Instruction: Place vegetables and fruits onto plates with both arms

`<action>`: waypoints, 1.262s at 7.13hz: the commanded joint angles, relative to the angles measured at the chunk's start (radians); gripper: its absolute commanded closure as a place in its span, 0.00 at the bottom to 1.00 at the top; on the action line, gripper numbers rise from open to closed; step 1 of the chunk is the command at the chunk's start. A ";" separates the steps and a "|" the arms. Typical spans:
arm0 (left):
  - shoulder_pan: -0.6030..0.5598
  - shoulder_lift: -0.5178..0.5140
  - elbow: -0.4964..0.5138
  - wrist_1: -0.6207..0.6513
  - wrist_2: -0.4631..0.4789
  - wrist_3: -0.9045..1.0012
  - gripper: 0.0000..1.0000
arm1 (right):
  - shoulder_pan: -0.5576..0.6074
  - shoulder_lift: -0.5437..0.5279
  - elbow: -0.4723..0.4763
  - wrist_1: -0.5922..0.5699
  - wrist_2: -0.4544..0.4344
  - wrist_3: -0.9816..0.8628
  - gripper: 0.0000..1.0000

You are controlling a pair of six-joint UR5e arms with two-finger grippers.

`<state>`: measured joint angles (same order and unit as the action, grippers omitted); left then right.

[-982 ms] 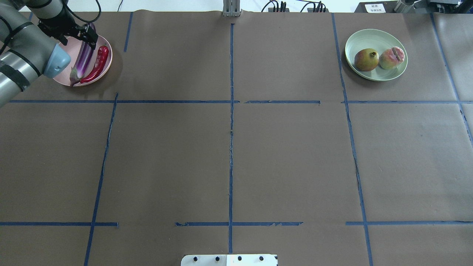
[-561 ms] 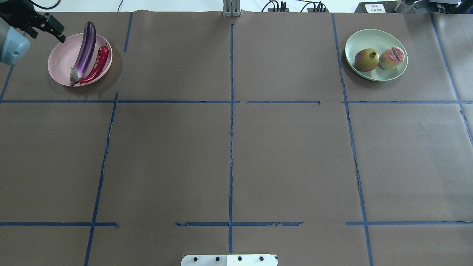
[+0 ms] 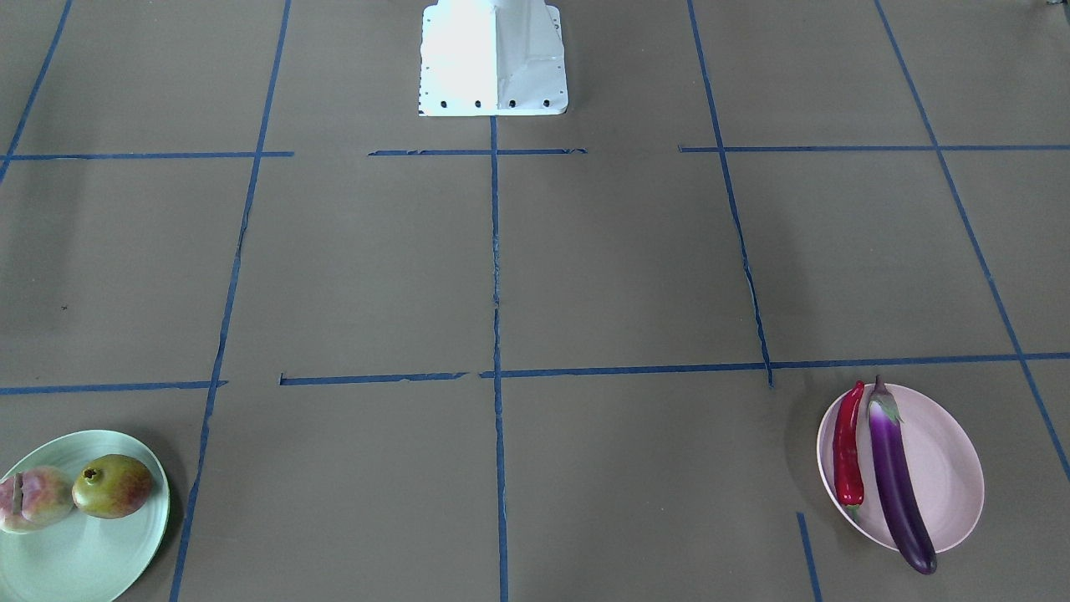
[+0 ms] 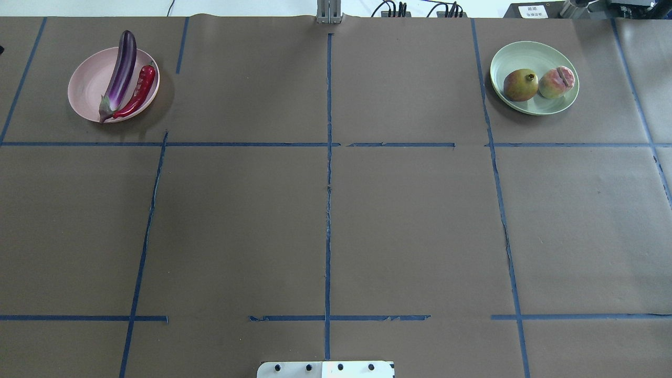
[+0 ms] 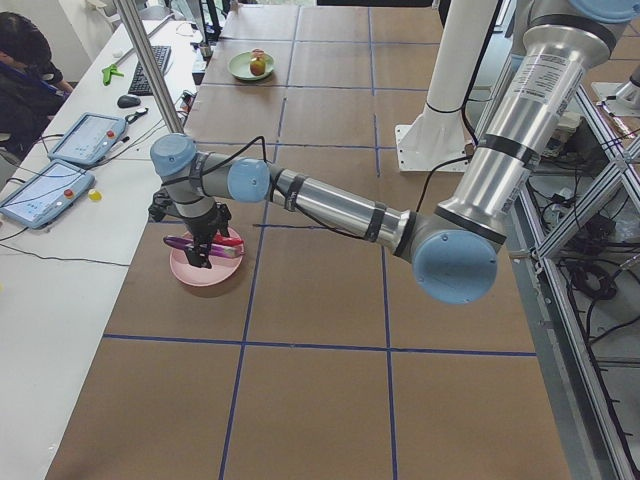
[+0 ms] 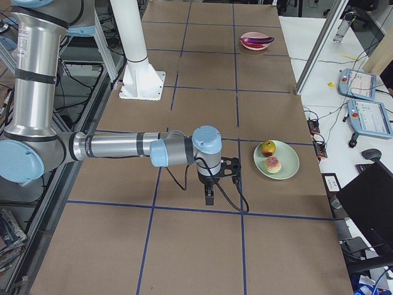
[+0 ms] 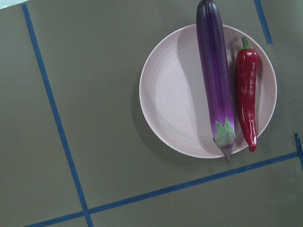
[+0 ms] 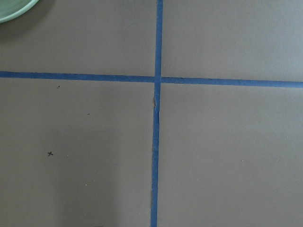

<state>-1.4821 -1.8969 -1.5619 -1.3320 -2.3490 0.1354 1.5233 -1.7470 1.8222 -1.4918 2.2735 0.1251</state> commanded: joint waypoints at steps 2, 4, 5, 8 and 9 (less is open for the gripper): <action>-0.060 0.345 -0.221 0.010 0.000 0.058 0.00 | 0.003 -0.005 0.093 -0.178 0.049 -0.079 0.00; -0.060 0.389 -0.236 -0.013 0.000 0.064 0.00 | 0.003 -0.017 0.111 -0.200 0.044 -0.079 0.00; -0.061 0.392 -0.234 -0.030 -0.004 0.056 0.00 | 0.002 -0.019 0.108 -0.197 0.044 -0.079 0.00; -0.058 0.389 -0.227 -0.030 0.008 0.058 0.00 | 0.002 -0.017 0.104 -0.197 0.041 -0.078 0.00; -0.060 0.389 -0.242 -0.030 0.008 0.058 0.00 | 0.002 -0.017 0.104 -0.197 0.041 -0.079 0.00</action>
